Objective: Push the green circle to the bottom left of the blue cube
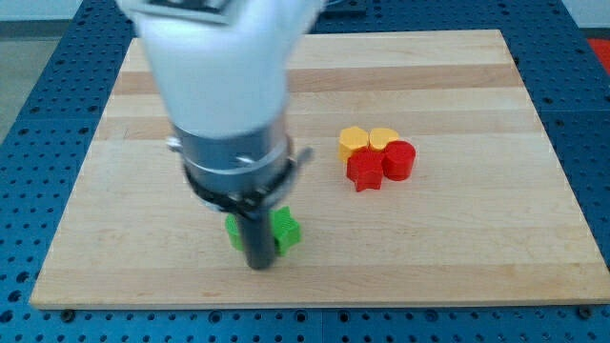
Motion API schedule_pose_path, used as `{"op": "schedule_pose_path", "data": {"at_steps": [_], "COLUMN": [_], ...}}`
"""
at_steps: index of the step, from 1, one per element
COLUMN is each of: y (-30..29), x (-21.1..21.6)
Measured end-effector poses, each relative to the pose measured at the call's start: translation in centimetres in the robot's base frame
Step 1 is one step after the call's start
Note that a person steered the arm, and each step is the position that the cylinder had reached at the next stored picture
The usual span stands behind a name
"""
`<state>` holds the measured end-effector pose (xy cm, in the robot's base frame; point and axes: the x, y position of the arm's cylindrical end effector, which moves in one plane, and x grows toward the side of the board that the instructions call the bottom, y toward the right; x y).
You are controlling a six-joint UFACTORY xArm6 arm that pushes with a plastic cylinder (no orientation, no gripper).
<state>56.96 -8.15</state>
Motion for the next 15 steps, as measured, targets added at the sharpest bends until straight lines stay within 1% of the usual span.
{"op": "schedule_pose_path", "data": {"at_steps": [1,2,3,4,5,6,7,8,9,10,11,12,13,14,15], "y": [-4.8,-6.1,-5.8,-2.2,2.1,4.4,3.4,-1.0,-4.2,-4.9,-3.3,2.9,8.3,8.6,5.4], "x": [-2.5,-1.4,2.2,4.4,4.0,2.2,0.7,-0.7,-3.2,-1.9,2.2,2.9,1.6,0.4,-0.6]}}
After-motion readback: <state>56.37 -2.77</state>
